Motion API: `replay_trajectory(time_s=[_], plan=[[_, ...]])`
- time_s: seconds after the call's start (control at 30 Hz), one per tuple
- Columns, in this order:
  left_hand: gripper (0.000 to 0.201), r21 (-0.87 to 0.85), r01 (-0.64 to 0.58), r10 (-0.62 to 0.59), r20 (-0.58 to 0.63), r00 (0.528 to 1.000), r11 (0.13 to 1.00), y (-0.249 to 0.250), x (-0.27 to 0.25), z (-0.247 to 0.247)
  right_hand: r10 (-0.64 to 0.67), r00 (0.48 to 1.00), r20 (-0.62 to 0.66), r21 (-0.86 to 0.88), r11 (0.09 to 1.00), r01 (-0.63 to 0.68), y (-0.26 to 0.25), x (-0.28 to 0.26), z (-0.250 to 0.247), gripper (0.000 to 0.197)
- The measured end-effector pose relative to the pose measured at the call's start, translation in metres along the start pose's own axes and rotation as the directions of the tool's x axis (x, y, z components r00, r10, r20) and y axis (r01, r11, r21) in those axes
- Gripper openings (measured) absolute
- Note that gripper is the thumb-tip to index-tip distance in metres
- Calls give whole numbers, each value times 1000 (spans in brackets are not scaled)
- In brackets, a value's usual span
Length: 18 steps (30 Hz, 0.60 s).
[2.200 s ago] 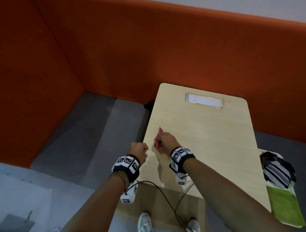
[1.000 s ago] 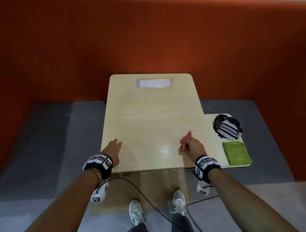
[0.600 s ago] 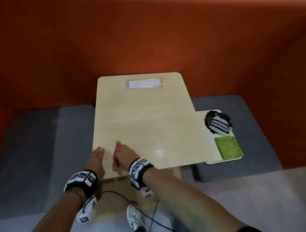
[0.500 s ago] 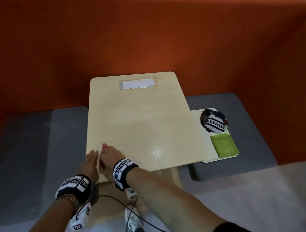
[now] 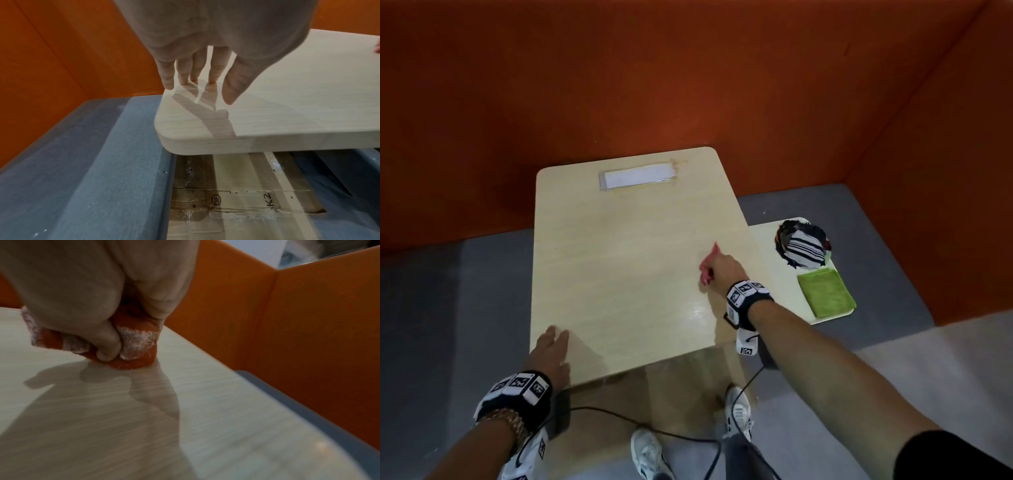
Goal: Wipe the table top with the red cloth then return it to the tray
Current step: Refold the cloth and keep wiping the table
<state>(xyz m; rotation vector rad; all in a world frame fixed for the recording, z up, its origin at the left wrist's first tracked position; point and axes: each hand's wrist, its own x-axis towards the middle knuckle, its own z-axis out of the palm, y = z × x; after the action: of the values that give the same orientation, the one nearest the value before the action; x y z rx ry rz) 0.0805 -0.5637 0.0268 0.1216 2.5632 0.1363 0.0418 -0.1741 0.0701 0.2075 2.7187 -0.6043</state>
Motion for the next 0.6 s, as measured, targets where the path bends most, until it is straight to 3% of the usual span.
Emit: replay_trajectory(time_s=[0.23,0.6], plan=[[72,-19,-62,63,7,998,998,15,2,-9,190,977,-98,67,981,-184,63,-21,-23,19],[72,-43,-110,112,68,991,993,44,3,-7,212,957,-200,117,975,-191,80,-85,20,21]])
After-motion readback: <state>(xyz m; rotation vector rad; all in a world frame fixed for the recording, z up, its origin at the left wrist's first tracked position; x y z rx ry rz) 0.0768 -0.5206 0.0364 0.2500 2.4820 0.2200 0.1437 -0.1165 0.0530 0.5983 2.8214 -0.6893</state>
